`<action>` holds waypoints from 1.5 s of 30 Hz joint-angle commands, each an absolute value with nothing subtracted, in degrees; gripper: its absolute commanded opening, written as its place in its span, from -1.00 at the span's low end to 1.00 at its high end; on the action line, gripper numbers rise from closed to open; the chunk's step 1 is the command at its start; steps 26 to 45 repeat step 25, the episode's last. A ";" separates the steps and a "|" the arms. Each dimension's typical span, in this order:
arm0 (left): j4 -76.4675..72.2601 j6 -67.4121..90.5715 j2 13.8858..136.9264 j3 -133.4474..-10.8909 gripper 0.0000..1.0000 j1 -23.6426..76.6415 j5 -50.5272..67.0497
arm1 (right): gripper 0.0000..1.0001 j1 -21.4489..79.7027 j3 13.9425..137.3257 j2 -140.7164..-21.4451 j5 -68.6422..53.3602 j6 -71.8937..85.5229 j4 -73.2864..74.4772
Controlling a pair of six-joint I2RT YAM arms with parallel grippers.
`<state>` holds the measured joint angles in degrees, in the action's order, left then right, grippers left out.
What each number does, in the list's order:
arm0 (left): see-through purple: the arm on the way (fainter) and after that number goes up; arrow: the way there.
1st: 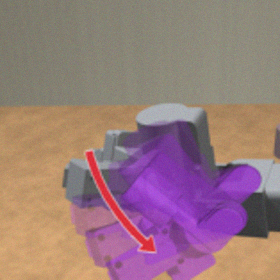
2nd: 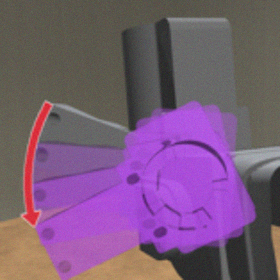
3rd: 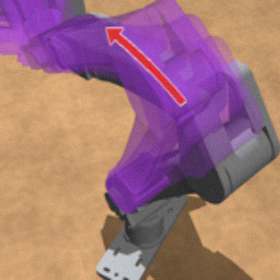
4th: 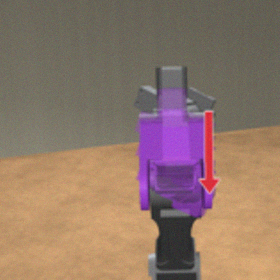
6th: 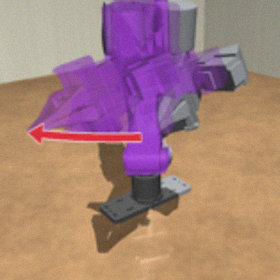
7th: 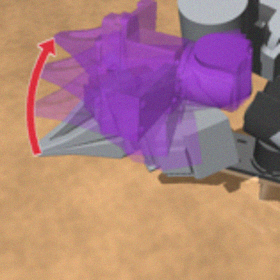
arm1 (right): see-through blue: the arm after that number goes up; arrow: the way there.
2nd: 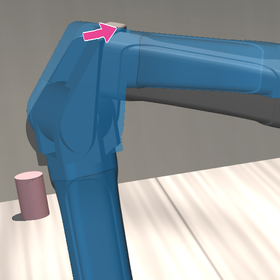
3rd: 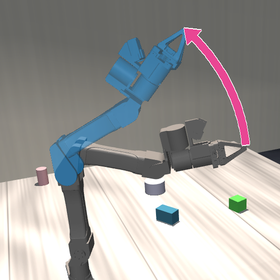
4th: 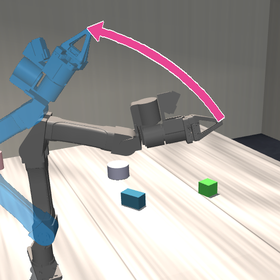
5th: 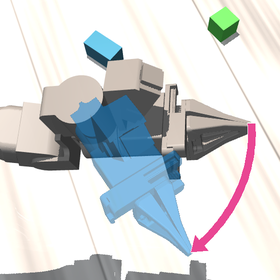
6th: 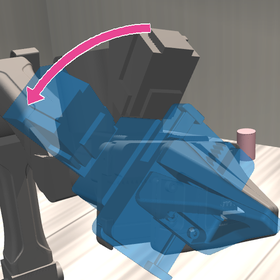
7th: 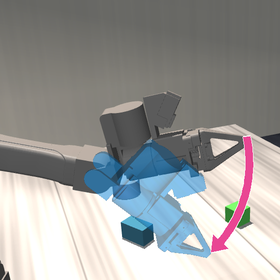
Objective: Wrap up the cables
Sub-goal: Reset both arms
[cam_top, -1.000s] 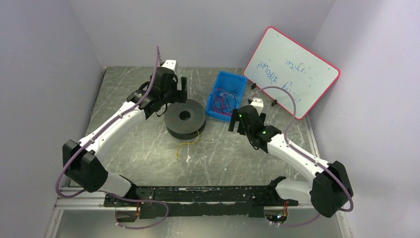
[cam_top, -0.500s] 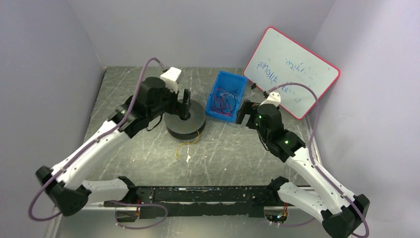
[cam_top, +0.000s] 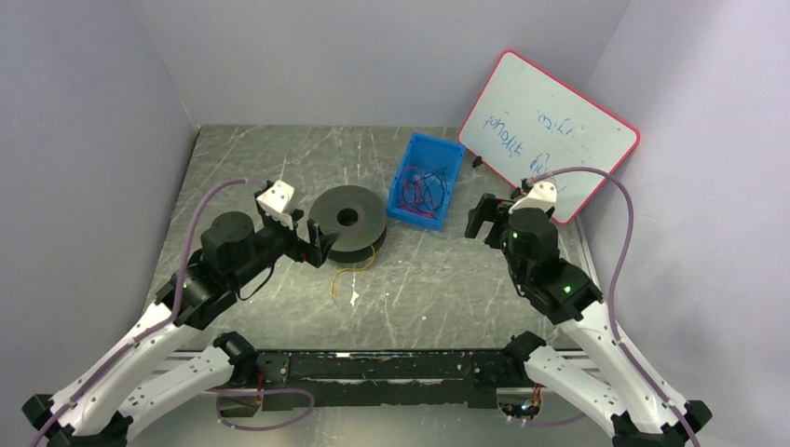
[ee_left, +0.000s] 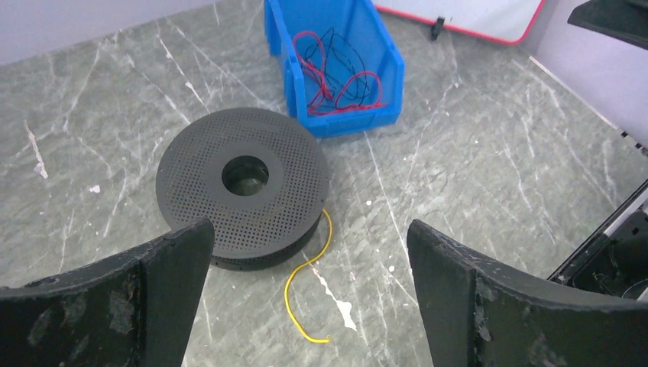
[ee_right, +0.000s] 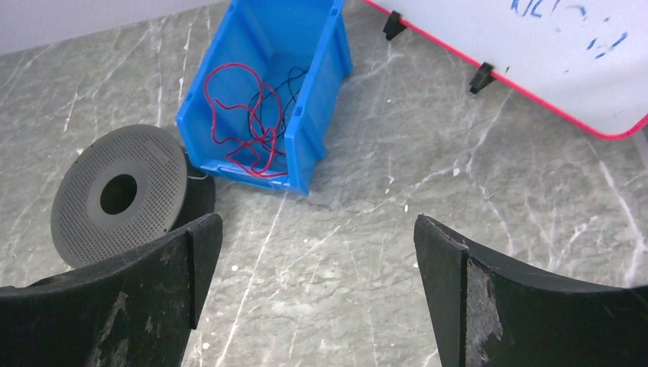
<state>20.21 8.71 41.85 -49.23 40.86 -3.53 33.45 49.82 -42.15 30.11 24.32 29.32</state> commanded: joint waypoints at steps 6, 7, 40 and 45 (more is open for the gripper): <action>14.18 9.73 35.07 -46.39 0.98 40.81 -1.01 | 1.00 33.22 47.12 -34.63 26.80 17.40 24.49; 14.12 9.36 34.87 -46.21 0.99 40.82 -1.05 | 1.00 33.22 46.74 -33.86 25.87 16.74 23.51; 15.82 9.49 37.35 -47.19 0.99 40.50 -0.79 | 1.00 33.21 46.05 -32.22 21.57 14.83 22.70; 15.82 9.49 37.35 -47.19 0.99 40.50 -0.79 | 1.00 33.21 46.05 -32.22 21.57 14.83 22.70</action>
